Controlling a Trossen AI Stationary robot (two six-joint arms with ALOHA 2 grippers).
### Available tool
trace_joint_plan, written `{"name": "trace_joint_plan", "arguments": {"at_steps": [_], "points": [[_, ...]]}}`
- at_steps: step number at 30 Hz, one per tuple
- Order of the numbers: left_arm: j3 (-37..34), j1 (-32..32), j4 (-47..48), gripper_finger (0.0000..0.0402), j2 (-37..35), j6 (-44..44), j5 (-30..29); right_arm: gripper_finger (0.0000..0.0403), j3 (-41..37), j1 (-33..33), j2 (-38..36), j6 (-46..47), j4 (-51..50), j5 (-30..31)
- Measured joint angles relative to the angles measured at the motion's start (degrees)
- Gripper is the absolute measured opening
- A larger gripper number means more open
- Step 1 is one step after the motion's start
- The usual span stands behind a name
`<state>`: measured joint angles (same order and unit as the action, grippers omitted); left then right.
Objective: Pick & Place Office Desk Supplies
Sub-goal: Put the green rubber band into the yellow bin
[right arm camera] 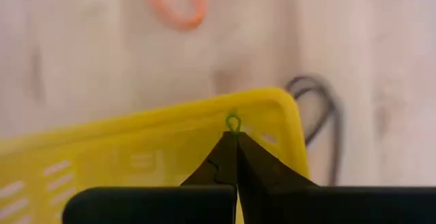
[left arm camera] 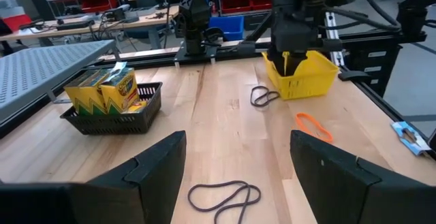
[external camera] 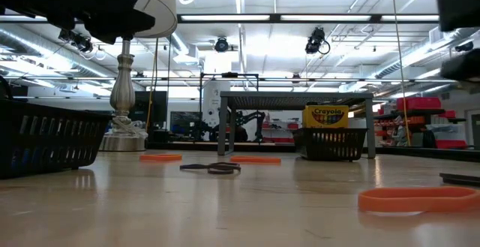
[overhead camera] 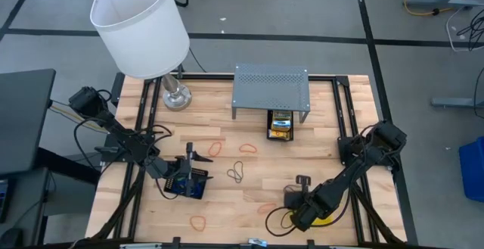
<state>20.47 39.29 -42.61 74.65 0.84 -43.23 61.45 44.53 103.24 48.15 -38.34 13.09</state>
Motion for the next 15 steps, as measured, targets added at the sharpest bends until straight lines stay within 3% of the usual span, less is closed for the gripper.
{"name": "trace_joint_plan", "arguments": {"at_steps": [4,8,15], "points": [[0.00,0.00,0.00,0.0265,0.00,0.00,-0.25,0.0000,0.00,-0.13,0.00,0.87,-0.31,2.19],[0.00,0.00,0.00,0.0265,0.00,0.00,-0.25,0.0008,0.00,-0.15,0.00,-0.42,1.29,-4.07],[0.00,0.00,0.00,0.0265,0.00,0.00,-0.25,0.0090,0.94,-0.20,0.00,-0.93,4.13,-11.68]]}}
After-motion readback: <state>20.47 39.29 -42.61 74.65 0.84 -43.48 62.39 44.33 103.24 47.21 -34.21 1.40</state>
